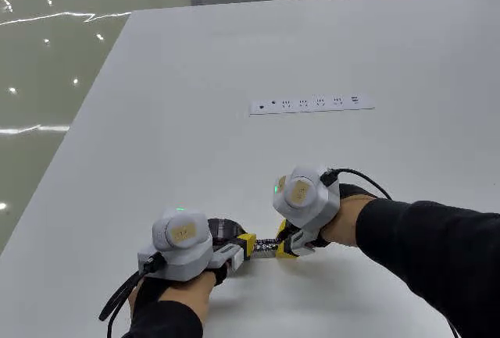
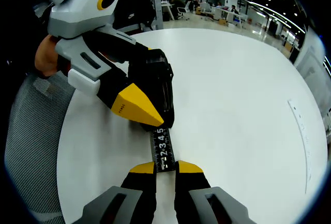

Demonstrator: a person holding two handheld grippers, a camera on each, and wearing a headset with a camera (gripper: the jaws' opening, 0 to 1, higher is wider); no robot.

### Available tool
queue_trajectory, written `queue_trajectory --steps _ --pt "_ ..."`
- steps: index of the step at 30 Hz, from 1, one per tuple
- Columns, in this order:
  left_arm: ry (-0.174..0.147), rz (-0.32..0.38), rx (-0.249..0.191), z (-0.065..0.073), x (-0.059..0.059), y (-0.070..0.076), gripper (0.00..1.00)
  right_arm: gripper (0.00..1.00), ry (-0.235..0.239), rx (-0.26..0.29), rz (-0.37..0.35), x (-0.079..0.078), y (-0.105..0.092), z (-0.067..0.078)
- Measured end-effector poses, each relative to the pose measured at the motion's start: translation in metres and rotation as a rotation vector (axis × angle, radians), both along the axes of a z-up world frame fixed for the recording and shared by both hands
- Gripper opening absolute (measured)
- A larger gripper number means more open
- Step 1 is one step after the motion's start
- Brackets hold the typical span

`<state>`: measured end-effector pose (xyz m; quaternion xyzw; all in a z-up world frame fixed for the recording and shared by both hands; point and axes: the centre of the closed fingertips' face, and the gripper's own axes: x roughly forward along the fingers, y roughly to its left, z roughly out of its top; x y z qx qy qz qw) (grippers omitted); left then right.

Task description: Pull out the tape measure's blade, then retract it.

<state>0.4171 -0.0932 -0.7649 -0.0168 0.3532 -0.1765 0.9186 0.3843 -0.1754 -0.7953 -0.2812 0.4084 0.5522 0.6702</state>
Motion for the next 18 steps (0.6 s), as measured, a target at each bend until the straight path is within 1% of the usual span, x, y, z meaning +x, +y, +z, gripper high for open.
queue_trajectory --steps 6,9,12,18 --pt "0.001 0.005 -0.009 0.000 0.001 0.001 0.57 0.08 -0.003 0.006 0.004 0.001 0.003 0.000" --pt "0.001 0.003 -0.013 0.001 0.001 0.001 0.57 0.09 0.003 0.024 0.000 0.001 0.010 0.000" --pt "0.001 0.003 -0.013 0.001 0.001 0.001 0.57 0.08 -0.008 0.023 0.014 0.001 0.016 -0.001" --pt "0.002 0.006 -0.017 0.001 0.001 0.001 0.57 0.09 -0.008 0.031 0.011 0.003 0.019 -0.001"
